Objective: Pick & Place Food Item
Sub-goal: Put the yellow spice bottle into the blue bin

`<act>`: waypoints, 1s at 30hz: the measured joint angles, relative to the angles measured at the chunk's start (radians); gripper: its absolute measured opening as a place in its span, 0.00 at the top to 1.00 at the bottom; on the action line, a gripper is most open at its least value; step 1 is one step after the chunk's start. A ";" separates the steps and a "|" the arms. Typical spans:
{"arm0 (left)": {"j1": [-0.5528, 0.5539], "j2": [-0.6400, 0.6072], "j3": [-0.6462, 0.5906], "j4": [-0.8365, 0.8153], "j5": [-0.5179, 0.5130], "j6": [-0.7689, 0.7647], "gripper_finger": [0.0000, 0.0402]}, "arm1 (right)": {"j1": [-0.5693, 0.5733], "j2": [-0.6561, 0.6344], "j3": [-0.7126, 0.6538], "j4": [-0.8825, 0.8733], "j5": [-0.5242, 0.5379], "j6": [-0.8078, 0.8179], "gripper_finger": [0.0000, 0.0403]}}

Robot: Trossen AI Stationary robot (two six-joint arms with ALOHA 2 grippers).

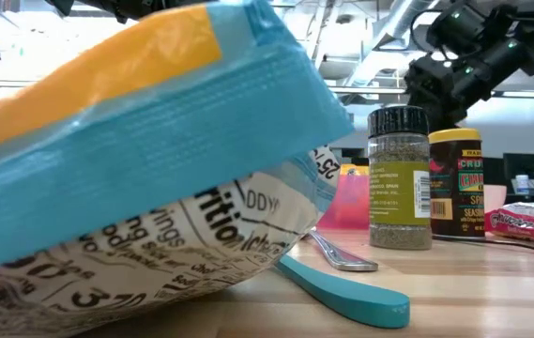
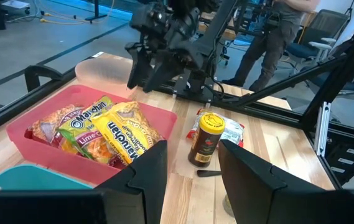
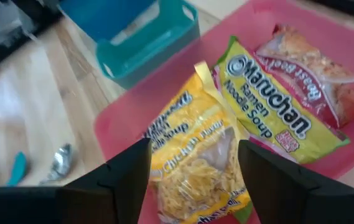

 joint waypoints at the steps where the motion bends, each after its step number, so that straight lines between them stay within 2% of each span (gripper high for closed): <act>1: 0.000 0.000 0.000 0.000 0.000 0.000 0.65 | 0.001 -0.019 0.000 -0.005 0.000 0.010 0.42; 5: 0.000 0.000 0.000 0.000 0.000 0.000 0.65 | 0.020 -0.090 0.000 -0.005 -0.009 0.045 0.42; 11: 0.000 0.000 0.000 0.000 0.000 0.000 0.65 | 0.071 -0.187 0.000 -0.002 -0.105 0.108 0.42; 20: 0.000 0.000 0.000 0.000 0.000 0.000 0.65 | 0.258 -0.240 0.000 -0.011 -0.095 0.170 0.42; 24: 0.000 0.000 0.000 0.000 0.000 0.000 0.65 | 0.375 -0.236 0.000 -0.045 -0.015 0.188 0.42; 30: 0.000 0.000 0.000 0.000 0.000 0.000 0.65 | 0.548 -0.238 0.000 -0.135 0.208 0.235 0.42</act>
